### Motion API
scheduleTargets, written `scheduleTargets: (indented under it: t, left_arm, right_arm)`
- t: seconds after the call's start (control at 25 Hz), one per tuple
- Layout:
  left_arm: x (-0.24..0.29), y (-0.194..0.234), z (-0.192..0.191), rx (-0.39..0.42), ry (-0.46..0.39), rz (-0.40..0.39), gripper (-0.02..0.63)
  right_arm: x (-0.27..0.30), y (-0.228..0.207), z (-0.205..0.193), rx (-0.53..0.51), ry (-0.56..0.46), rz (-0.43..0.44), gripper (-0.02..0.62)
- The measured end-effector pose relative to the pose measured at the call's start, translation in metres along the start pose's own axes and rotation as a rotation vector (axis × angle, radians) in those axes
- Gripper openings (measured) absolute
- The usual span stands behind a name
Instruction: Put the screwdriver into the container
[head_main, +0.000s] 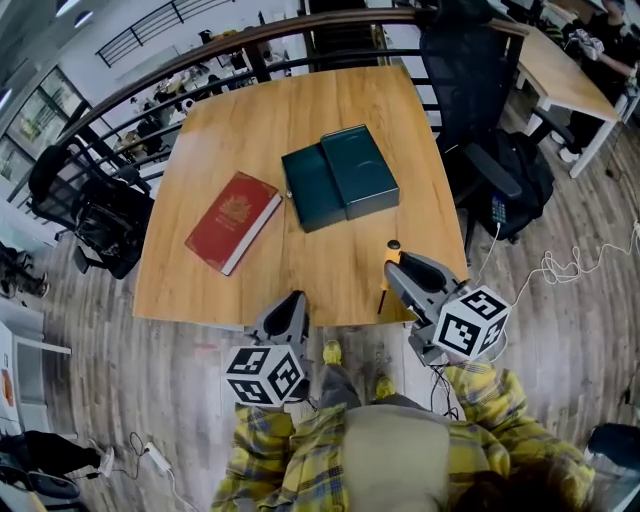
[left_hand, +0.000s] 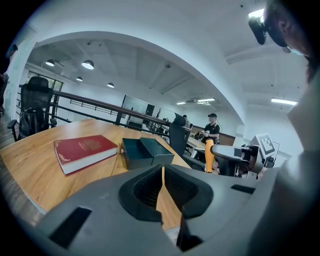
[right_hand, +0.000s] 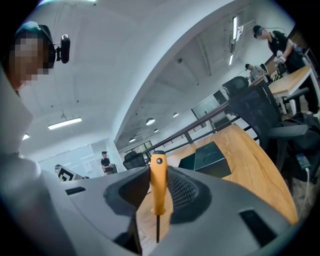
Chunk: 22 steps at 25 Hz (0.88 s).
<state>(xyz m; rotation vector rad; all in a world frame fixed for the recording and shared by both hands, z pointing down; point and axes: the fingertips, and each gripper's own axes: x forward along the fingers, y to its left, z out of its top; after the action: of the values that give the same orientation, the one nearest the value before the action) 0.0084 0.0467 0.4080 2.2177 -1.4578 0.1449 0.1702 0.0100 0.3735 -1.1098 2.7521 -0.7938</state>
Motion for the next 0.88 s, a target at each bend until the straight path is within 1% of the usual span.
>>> scheduleTargets:
  t: [0.28, 0.4, 0.56, 0.88]
  left_arm:
    - [0.013, 0.053, 0.035, 0.022, -0.035, -0.017, 0.020]
    - [0.015, 0.079, 0.049, 0.034, -0.050, -0.015, 0.020]
    - [0.024, 0.110, 0.059, 0.046, -0.041, -0.017, 0.020]
    - [0.037, 0.155, 0.077, 0.052, -0.043, -0.047, 0.020]
  right_arm:
    - [0.061, 0.004, 0.014, -0.029, 0.001, -0.044, 0.163]
    - [0.087, 0.006, 0.021, -0.035, -0.017, -0.050, 0.163]
    - [0.118, 0.009, 0.024, -0.051, -0.008, -0.062, 0.163]
    - [0.171, 0.018, 0.034, -0.090, -0.012, -0.087, 0.163]
